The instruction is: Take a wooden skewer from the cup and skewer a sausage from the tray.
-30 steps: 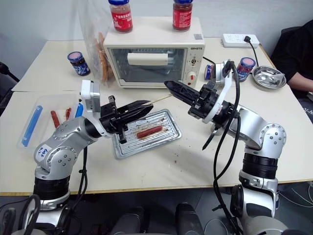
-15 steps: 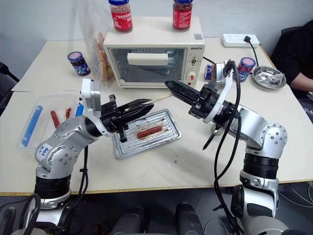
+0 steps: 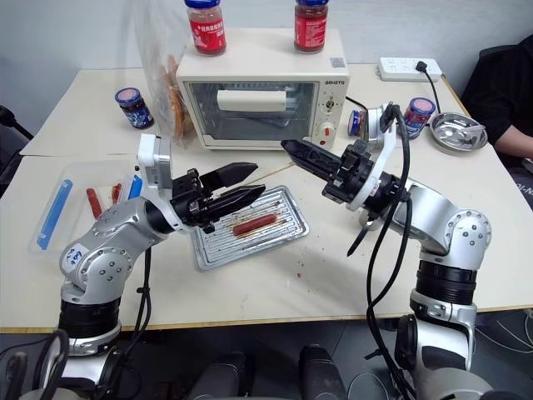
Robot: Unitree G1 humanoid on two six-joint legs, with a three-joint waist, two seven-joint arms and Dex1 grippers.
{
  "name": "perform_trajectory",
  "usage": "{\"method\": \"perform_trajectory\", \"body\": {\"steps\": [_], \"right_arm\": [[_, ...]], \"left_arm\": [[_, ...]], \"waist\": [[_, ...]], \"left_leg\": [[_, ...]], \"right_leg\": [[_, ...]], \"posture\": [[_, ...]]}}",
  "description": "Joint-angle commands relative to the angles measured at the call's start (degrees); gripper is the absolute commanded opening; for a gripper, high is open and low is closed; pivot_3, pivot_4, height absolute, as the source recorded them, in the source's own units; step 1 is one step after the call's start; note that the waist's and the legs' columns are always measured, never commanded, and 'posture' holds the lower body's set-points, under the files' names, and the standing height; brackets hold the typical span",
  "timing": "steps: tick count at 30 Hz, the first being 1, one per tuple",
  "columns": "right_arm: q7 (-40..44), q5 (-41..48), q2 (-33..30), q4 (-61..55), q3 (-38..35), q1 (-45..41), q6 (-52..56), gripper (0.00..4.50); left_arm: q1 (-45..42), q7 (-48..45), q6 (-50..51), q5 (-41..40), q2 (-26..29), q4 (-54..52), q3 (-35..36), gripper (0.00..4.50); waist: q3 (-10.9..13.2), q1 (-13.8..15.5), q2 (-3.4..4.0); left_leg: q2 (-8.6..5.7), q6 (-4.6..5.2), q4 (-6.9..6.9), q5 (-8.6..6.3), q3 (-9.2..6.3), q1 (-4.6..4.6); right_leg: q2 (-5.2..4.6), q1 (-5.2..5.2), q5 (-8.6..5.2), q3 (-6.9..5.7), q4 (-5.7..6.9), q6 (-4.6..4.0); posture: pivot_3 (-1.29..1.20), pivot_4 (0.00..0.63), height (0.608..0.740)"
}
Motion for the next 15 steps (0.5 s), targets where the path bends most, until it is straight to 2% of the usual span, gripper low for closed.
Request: {"method": "perform_trajectory", "body": {"steps": [1,6,15], "right_arm": [[0.67,1.13,-0.40,-1.39,-1.29,-0.23,-0.12,0.00],[0.63,1.13,-0.31,-1.44,-1.37,-0.21,-0.21,0.00],[0.29,1.13,0.20,-2.44,-1.50,0.02,-0.89,0.00]], "left_arm": [[-0.69,-0.44,-0.64,-1.62,-0.11,-1.61,1.20,1.29],[-0.76,-0.61,-0.95,-1.63,0.04,-1.24,1.10,0.11],[-0.43,-0.60,-0.89,-0.10,1.19,-0.56,0.70,0.05]], "waist": [[0.00,0.00,0.00],[0.00,0.00,0.00],[0.00,0.00,0.00]], "left_leg": [[0.00,0.00,0.00,0.00,0.00,0.00],[0.00,0.00,0.00,0.00,0.00,0.00],[0.00,0.00,-0.02,0.00,0.00,0.00]], "right_leg": [[0.00,0.00,0.00,0.00,0.00,0.00],[0.00,0.00,0.00,0.00,-0.01,0.00],[0.00,0.00,0.00,0.00,-0.02,0.00]], "posture": [[0.00,0.150,0.740],[0.00,0.150,0.740],[0.00,0.150,0.740]]}}
